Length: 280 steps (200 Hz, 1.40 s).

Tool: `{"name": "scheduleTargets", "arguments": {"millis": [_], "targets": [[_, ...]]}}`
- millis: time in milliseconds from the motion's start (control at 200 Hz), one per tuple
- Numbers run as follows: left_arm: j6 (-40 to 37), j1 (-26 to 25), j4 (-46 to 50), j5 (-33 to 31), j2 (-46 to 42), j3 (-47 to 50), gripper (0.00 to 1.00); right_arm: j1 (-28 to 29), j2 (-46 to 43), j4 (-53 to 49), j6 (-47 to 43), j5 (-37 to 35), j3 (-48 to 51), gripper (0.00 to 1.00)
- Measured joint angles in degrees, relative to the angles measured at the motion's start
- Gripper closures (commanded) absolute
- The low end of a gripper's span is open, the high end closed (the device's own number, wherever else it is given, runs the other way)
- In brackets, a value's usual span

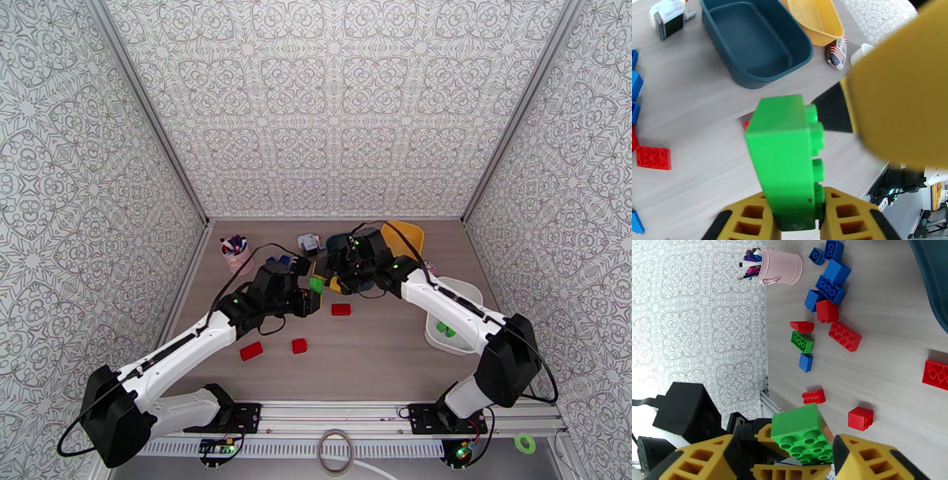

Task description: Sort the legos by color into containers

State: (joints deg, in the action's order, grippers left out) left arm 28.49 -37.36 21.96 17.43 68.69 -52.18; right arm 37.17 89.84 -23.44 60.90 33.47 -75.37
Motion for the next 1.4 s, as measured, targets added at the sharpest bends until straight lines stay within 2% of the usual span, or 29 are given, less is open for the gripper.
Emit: {"name": "scheduleTargets", "arguments": {"millis": [510, 700, 765, 815, 875, 920, 935, 965, 1200, 1401], "targets": [[1.38, 0.02, -0.76, 5.95, 1.99, -2.03, 0.83, 0.11, 0.28, -3.8, -2.49, 0.28, 0.44, 0.48], [2.29, 0.42, -0.74, 8.55, 3.43, -2.49, 0.81, 0.13, 0.52, -4.72, -5.05, -0.02, 0.44, 0.6], [2.89, 0.85, -0.7, 9.44, 3.87, -2.51, 0.75, 0.09, 0.76, -5.33, -5.75, -0.72, 0.44, 0.64], [3.21, 1.31, -0.66, 10.05, 4.09, -2.51, 0.63, 0.07, 0.83, -5.7, -6.05, -1.29, 0.44, 0.67], [3.72, 1.9, -0.85, 10.51, 4.13, -2.51, 0.37, 0.07, 0.9, -5.75, -6.25, -1.27, 0.44, 0.7], [4.55, 2.58, -1.27, 10.71, 4.15, -2.58, 0.25, 0.07, 0.9, -5.75, -6.23, -1.2, 0.44, 0.72], [4.52, 2.8, -1.33, 10.69, 4.15, -2.62, 0.14, 0.09, 0.9, -5.75, -6.23, -1.14, 0.44, 0.72], [4.98, 3.32, -1.44, 10.69, 4.15, -2.73, 0.02, 0.13, 0.9, -5.77, -6.19, -1.09, 0.44, 0.73], [5.86, 4.11, -1.38, 9.14, 2.84, -2.84, 0.01, -3.1, 0.92, -8.02, -6.91, -1.22, 0.17, 0.78], [5.88, 4.17, 0.74, 2.08, -4.9, -2.56, 0.01, -12.94, 0.83, -15.28, -12.63, -3.78, -0.17, 0.78]]}}
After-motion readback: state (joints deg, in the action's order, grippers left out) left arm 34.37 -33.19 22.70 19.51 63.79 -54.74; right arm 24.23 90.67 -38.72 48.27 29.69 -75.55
